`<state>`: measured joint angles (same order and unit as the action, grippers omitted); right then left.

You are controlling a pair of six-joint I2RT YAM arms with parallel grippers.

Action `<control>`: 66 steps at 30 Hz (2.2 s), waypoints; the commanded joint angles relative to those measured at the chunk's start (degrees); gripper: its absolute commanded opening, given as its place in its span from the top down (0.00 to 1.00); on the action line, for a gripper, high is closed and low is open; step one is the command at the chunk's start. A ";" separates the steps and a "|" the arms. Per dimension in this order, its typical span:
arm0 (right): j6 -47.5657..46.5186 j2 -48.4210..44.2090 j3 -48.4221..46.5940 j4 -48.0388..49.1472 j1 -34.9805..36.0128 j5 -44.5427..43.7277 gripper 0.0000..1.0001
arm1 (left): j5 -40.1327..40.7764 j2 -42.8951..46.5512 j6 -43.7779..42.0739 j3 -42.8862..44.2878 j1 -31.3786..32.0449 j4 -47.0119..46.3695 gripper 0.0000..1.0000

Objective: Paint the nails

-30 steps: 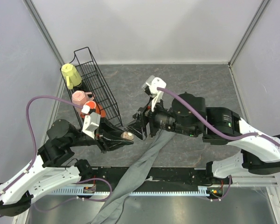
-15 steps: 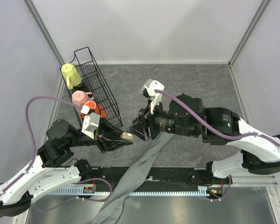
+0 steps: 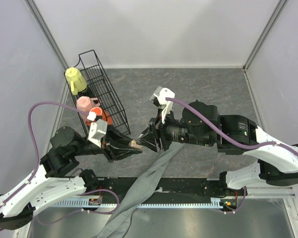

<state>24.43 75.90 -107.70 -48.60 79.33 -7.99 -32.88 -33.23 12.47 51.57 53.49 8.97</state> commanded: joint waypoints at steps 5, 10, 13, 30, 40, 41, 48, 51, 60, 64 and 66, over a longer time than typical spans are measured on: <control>-0.25 -0.84 0.56 1.14 -0.05 1.66 0.55 | 0.45 -0.34 -2.19 0.46 0.21 -0.80 0.98; -0.43 -0.66 0.74 1.23 -0.05 2.36 0.64 | 0.45 -0.08 -2.27 0.55 0.29 -0.45 0.98; -0.61 -0.49 0.74 1.14 0.03 2.45 0.78 | 0.45 -0.08 -2.19 0.55 0.29 -0.53 0.98; -3.85 -2.16 0.30 0.26 -0.14 -1.77 1.00 | 2.91 -1.22 -2.45 1.43 0.29 3.15 0.98; -7.37 -3.56 2.67 2.46 -0.14 0.87 1.00 | -2.80 -0.34 -1.92 0.55 0.29 0.26 0.98; -7.29 -3.65 2.76 2.54 -0.14 0.96 1.00 | -2.71 -0.43 -1.92 0.55 0.29 0.34 0.98; -6.94 -4.88 3.20 3.07 -0.14 0.08 1.00 | -1.92 -0.43 -2.10 0.46 0.29 0.52 0.98; -6.59 -5.23 3.29 3.07 -0.14 -0.27 1.00 | -1.66 -0.43 -2.19 0.46 0.29 0.78 0.98; -6.32 -5.94 3.37 3.16 -0.14 -0.89 1.00 | -1.39 -0.60 -2.27 0.55 0.29 0.78 0.98; -6.06 -6.46 3.37 3.51 -0.14 -1.76 1.00 | -1.13 -0.69 -2.36 0.55 0.29 0.87 0.98; -5.97 -6.99 3.55 3.51 -0.05 -2.91 1.00 | -1.04 -0.69 -2.45 0.46 0.21 0.96 0.98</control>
<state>18.24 70.78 -104.40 -47.20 79.26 -8.49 -34.00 -33.98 12.08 51.57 53.74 11.86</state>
